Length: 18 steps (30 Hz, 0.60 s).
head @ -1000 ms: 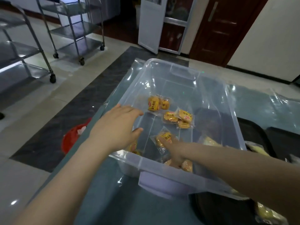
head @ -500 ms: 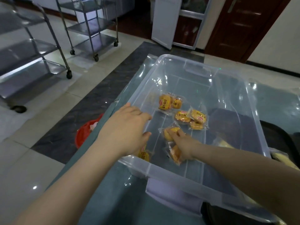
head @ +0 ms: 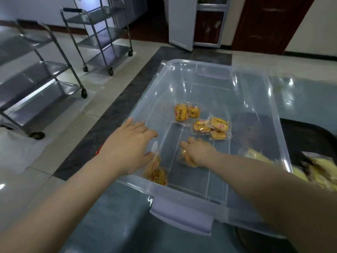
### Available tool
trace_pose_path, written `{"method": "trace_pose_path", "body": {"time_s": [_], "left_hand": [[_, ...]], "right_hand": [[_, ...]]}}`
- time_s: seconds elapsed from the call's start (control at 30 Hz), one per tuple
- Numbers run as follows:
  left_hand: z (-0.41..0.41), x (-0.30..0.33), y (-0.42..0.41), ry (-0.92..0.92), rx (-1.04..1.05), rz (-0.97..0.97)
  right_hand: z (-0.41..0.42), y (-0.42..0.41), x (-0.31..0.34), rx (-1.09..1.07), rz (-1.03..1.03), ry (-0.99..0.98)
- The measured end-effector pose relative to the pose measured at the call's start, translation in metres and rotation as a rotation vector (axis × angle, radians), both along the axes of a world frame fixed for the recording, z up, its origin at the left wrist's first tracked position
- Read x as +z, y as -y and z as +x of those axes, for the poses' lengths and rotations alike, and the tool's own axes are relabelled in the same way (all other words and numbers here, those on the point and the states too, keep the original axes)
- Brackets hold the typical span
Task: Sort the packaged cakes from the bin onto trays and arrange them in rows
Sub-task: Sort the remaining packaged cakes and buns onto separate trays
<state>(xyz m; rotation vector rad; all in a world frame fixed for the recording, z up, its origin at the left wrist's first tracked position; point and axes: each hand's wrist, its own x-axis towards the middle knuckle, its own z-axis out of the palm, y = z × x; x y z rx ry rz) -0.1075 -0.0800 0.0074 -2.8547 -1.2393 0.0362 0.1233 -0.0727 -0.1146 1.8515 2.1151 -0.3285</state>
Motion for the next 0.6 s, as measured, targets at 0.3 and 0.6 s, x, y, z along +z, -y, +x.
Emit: {"method": "trace_pose_path", "body": {"time_s": [0.3, 0.6], "left_hand": [[0.055, -0.029, -0.018, -0.49, -0.368, -0.372], [0.08, -0.101, -0.045, -0.973, -0.576, -0.178]], "right_hand": [[0.002, -0.016, 0.027, -0.029, -0.028, 0.078], [0.025, -0.026, 0.047, -0.295, 0.125, -0.035]]}}
